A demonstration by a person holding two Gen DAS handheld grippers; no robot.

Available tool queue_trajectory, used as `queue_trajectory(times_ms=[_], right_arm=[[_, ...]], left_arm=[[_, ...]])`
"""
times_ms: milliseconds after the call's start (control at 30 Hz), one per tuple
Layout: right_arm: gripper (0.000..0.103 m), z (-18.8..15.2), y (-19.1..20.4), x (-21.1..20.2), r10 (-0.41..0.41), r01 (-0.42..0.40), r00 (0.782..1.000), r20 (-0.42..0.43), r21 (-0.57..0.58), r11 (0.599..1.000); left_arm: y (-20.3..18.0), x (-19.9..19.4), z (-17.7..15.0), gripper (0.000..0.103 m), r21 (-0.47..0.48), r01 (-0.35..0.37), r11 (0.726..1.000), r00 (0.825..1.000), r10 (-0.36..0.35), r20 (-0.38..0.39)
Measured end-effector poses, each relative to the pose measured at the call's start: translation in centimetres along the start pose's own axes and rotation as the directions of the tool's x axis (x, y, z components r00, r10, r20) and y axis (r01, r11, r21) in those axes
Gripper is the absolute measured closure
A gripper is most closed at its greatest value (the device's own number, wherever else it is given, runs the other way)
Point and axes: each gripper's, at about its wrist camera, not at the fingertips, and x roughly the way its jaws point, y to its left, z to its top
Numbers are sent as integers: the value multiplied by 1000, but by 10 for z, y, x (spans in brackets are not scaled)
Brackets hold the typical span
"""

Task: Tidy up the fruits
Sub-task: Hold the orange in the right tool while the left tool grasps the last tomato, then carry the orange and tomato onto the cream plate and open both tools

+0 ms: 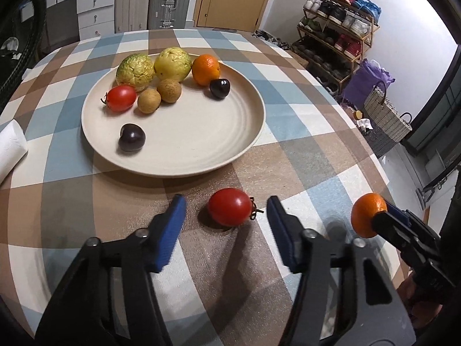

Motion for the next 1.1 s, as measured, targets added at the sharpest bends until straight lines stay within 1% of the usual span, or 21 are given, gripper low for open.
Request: queue_trajectory(times_ms=[67,133,267,300,733,1000,1100], right_arm=[[63,0,0,0,4,-4,1000,0,0,1000],[63,0,0,1,5,-5,1000,-2,0,1000],[63,0,0,2,5,-5,1000,-4,2,1000],[63,0,0,2,5,-5,1000,-6,4,1000],[63,-1,2,5,-17,17,1000,-22,-2,1000],[63,2,8,10,-26,25,999,-40,-12,1000],[63,10,14,12,-22,22,999,-36,-22,1000]], left_arm=[[-1,1,0,58,10,9,1000,1000,-9,0],[-4,2,0,66,27,20,999,1000,-20,-1],[-5,1,-2,67,35,23,999,1000,-23,8],[-4,0,-2,75,29,30,999,999,-30,15],[0,-12,-6,75,42,64,997,997,-65,34],[5,-37,-4,75,36,108,994,990,-110,84],[8,-50,2,75,45,114,992,987,-118,110]])
